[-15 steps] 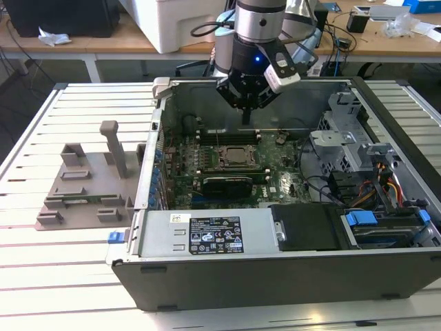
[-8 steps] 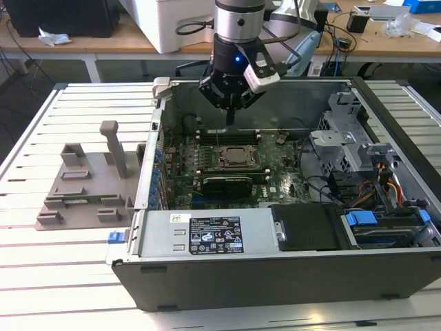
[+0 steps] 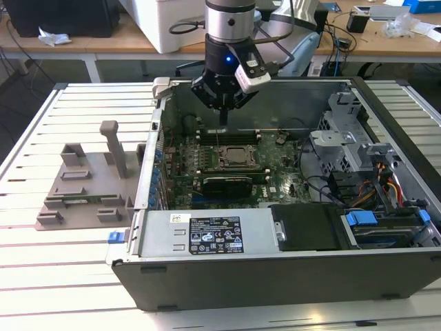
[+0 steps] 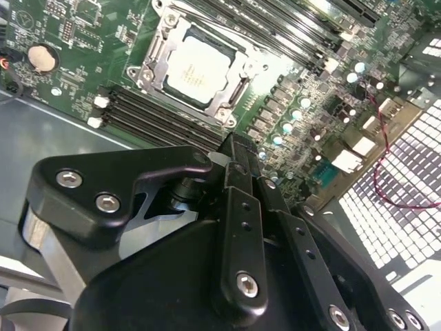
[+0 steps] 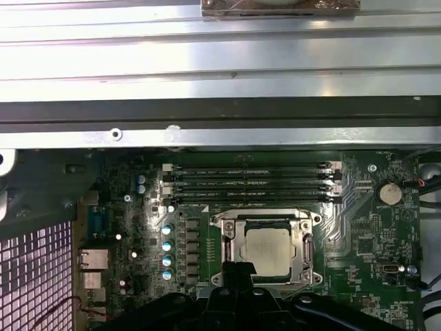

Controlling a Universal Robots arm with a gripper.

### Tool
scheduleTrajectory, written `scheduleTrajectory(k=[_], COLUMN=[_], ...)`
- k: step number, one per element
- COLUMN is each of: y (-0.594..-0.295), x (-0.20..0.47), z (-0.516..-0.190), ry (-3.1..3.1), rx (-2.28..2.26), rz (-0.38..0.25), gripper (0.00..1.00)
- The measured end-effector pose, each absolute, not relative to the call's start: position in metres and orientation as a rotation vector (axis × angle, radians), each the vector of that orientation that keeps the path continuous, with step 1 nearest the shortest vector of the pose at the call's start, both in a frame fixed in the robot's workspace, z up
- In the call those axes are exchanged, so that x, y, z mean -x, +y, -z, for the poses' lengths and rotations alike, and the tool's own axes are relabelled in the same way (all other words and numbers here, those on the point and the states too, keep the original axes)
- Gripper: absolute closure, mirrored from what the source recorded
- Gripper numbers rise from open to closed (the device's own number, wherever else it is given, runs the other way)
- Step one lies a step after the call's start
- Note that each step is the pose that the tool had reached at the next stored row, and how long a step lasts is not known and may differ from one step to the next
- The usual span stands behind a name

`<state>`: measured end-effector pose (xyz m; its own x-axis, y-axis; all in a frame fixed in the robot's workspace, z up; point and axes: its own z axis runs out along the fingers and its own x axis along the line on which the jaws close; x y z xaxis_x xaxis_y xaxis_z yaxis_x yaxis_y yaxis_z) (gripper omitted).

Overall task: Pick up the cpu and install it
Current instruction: 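Install the first cpu locking lever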

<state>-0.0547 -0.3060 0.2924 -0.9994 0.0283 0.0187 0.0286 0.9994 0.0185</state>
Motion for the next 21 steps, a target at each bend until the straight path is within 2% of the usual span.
scheduleTrajectory(k=[11,21], y=[-0.298,-0.284], x=[0.075,0.073], z=[-0.290,-0.269], ry=[-3.123,-3.122], rx=[0.044,0.044], rz=[0.029,0.029], gripper=[0.89,0.89])
